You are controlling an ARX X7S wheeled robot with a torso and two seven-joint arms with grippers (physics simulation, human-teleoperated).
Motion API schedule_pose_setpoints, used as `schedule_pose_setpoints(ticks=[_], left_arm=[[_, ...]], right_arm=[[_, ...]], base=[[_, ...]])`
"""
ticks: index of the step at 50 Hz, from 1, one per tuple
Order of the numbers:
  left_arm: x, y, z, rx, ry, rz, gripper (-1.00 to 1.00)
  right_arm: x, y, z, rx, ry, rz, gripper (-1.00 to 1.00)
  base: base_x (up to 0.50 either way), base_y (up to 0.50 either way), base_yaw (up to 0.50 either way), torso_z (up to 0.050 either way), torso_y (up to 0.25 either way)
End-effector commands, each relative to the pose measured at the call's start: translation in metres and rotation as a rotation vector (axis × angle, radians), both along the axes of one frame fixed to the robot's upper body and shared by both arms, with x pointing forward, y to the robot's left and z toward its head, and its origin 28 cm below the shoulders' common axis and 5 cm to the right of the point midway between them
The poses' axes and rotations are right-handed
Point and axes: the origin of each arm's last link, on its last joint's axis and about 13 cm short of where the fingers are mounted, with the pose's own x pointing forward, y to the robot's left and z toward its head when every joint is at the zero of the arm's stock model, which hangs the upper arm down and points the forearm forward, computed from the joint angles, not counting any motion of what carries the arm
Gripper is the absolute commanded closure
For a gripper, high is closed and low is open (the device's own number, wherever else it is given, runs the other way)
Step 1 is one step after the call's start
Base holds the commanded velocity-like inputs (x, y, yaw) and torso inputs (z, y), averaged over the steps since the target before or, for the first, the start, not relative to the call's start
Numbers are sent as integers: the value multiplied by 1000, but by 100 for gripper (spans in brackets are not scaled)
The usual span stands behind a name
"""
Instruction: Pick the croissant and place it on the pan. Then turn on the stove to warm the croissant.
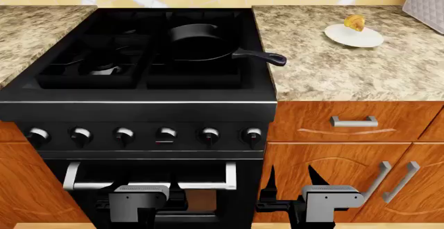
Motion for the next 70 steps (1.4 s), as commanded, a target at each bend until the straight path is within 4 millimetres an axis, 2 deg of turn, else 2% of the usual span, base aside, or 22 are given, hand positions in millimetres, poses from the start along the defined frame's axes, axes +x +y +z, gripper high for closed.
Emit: schedule_pose_setpoints(ticks=[1,11,45,53,70], left_arm=[[1,1,-1,22,-7,20,-100],[0,1,1,32,-41,20,-100],[0,1,-1,37,-37,16,-100],[0,2,0,43,-48,31,-100],[0,1,-3,51,-30,32,-100]], right_arm=[[0,0,0,3,-2,-3,-100],[-1,0,0,4,-13,0,-100],[0,-1,-3,-11,-9,-5,-100],[0,0,-2,-17,-14,11,-100],[1,-1,-3,-16,-17,8,-100]], base=[[0,0,0,0,0],[0,0,0,0,0],[0,-496,0,0,0],[0,-30,0,0,0],[0,0,0,49,0]])
